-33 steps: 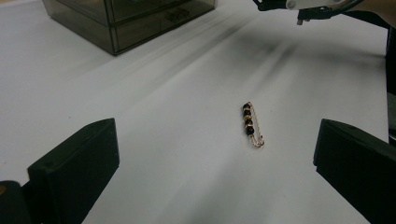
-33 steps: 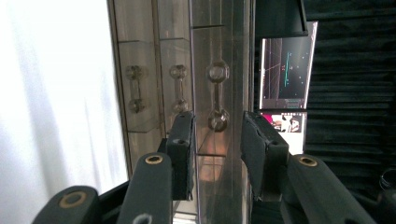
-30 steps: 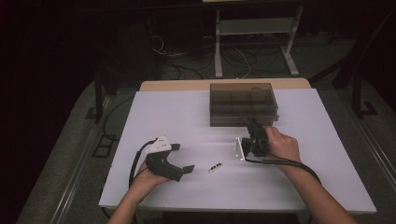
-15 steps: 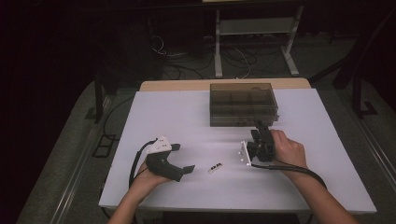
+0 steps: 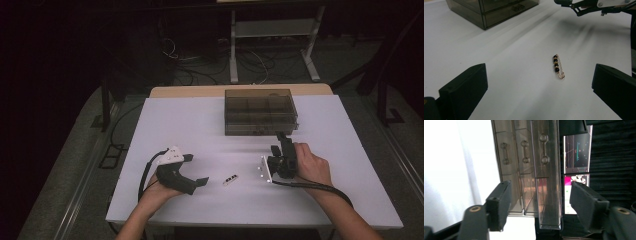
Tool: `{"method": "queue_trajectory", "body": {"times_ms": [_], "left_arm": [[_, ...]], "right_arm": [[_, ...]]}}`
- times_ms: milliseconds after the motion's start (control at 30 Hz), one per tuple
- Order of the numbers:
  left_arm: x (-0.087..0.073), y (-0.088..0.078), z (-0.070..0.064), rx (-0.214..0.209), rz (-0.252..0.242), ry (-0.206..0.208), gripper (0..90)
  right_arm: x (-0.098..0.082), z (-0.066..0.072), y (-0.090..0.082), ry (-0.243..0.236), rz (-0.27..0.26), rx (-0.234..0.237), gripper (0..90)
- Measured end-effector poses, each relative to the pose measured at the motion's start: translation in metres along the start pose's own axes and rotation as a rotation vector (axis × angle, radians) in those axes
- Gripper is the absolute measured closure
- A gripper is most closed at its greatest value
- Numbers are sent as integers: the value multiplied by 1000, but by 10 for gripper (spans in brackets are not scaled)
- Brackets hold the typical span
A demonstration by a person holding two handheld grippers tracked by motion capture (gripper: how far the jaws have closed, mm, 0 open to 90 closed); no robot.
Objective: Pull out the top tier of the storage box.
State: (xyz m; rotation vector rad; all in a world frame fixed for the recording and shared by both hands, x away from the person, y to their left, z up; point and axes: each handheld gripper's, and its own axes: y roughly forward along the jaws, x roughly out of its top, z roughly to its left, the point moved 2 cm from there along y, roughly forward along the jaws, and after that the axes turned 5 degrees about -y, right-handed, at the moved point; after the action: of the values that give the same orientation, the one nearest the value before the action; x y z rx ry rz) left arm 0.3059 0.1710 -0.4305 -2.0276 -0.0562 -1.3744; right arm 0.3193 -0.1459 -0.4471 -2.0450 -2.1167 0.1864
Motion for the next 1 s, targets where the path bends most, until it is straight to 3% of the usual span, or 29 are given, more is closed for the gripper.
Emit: {"method": "queue_trajectory", "body": {"times_ms": [433,1000], "left_arm": [[-1,-1,0,0,0,-3,0],[-1,-1,0,3,-2,-4,0]], "right_arm": [[-1,2,3,104,4,61,211],[-4,-4,2,272,-18,137,206]]}}
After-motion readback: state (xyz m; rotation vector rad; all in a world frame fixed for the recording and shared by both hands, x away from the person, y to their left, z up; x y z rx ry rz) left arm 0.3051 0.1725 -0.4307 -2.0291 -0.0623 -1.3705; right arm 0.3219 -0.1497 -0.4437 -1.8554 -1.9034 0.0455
